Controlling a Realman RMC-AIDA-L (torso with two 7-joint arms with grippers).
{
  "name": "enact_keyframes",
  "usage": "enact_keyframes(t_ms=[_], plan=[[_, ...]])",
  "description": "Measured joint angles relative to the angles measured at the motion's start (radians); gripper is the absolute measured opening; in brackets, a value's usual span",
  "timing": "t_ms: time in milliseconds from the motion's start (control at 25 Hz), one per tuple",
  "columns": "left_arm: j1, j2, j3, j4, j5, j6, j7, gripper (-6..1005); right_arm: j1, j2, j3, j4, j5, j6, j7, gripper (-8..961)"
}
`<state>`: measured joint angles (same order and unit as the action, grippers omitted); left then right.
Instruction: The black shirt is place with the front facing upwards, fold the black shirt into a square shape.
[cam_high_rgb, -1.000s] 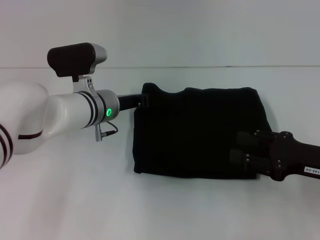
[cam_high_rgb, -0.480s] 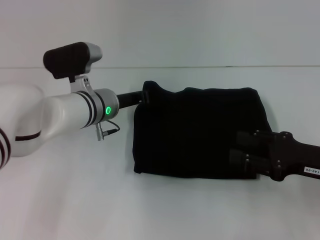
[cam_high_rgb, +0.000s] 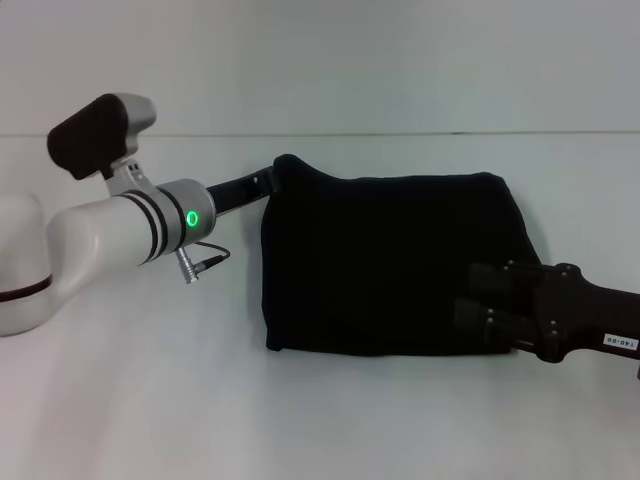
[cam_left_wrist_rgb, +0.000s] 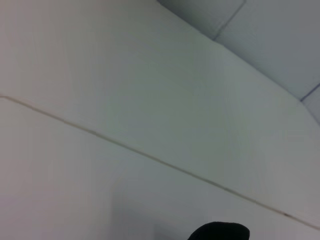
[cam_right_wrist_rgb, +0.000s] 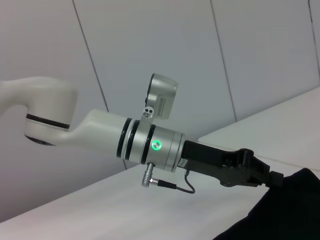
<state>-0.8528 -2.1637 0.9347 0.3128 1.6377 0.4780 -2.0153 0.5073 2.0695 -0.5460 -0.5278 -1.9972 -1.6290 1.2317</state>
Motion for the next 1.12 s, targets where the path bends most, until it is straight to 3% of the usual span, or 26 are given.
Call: enact_keyframes(t_ms=[480, 680, 920, 1040, 1120], plan=[[0.017, 0.000, -0.090, 0.005, -0.010, 0.013, 0.001, 36, 0.003, 0.003, 0.000, 0.002, 0.000, 0.000, 0.000, 597], [0.021, 0.012, -0.093, 0.007, -0.010, 0.097, 0.000, 41, 0.004, 0.003, 0.001, 0.001, 0.000, 0.000, 0.000, 597], [0.058, 0.090, -0.087, 0.004, 0.000, 0.344, -0.079, 46, 0.004, 0.003, 0.004, -0.001, 0.000, 0.008, 0.000, 598], [0.117, 0.148, -0.066, -0.001, 0.016, 0.483, -0.216, 49, 0.003, 0.001, 0.003, -0.001, 0.000, 0.009, 0.000, 598], [0.154, 0.175, -0.059, -0.001, 0.017, 0.567, -0.270, 134, 0.000, -0.004, 0.007, -0.001, 0.000, 0.008, 0.000, 598]])
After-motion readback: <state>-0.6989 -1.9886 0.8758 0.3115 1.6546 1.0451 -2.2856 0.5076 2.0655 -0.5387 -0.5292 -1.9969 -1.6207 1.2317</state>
